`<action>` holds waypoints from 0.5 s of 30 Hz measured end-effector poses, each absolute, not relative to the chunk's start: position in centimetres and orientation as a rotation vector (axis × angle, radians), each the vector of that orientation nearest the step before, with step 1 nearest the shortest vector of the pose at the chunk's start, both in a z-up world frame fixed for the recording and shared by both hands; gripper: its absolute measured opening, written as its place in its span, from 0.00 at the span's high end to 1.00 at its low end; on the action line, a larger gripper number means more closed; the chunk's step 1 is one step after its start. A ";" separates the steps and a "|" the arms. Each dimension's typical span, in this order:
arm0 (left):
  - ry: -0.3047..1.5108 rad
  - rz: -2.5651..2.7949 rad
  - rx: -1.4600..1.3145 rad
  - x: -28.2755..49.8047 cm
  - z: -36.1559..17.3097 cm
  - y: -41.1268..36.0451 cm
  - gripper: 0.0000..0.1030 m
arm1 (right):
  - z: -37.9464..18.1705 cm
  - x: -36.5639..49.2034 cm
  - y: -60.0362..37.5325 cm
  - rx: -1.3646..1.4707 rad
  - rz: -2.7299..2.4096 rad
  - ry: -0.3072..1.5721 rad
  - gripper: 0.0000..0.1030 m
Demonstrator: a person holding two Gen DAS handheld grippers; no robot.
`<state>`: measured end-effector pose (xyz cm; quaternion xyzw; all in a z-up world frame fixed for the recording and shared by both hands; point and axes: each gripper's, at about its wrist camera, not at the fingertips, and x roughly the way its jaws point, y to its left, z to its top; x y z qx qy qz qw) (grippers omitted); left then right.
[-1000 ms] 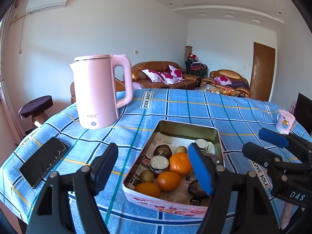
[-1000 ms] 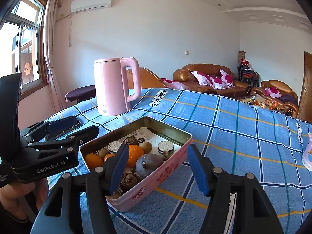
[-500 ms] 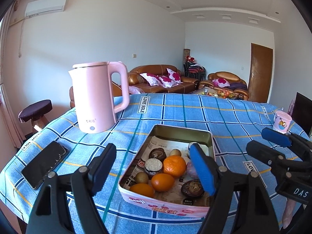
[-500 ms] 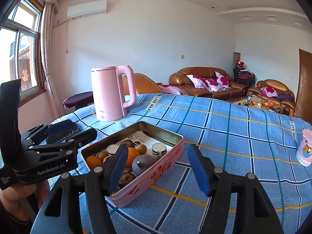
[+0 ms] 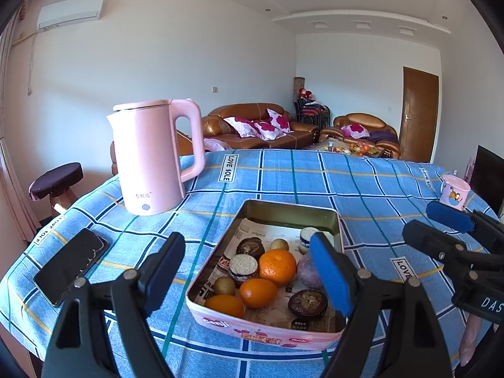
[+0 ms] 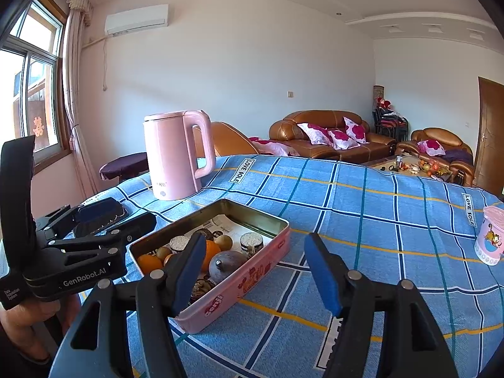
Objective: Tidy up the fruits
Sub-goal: 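Withdraw both open tools up from the filled tin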
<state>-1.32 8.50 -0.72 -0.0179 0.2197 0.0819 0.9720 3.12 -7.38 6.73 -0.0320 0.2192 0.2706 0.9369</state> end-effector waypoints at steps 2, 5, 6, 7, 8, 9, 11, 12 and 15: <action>0.433 0.167 -0.031 -1.4 -0.6 8.3 0.08 | 6.8 3.1 -7.5 -0.064 0.550 0.446 0.35; 0.419 0.160 -0.028 -1.7 -0.3 8.0 0.05 | 6.9 3.1 -7.7 -0.062 0.546 0.442 0.35; 0.415 0.151 -0.030 -1.8 -0.1 8.0 0.04 | 6.9 3.1 -7.8 -0.060 0.544 0.442 0.35; 0.409 0.144 -0.030 -1.9 0.0 7.9 0.04 | 7.0 3.1 -7.9 -0.060 0.542 0.440 0.35; 0.402 0.141 -0.030 -2.0 0.1 7.8 0.04 | 7.0 3.0 -7.9 -0.059 0.539 0.438 0.35; 0.395 0.142 -0.031 -2.2 0.2 7.8 0.04 | 7.1 3.0 -8.1 -0.059 0.537 0.435 0.35; 0.385 0.144 -0.033 -2.4 0.5 7.7 0.03 | 7.2 2.9 -8.3 -0.057 0.532 0.430 0.35; 0.382 0.142 -0.037 -2.4 0.6 7.7 0.00 | 7.3 2.9 -8.5 -0.056 0.529 0.427 0.35; 0.375 0.138 -0.054 -2.6 0.8 7.8 0.00 | 7.6 2.8 -8.9 -0.055 0.518 0.415 0.35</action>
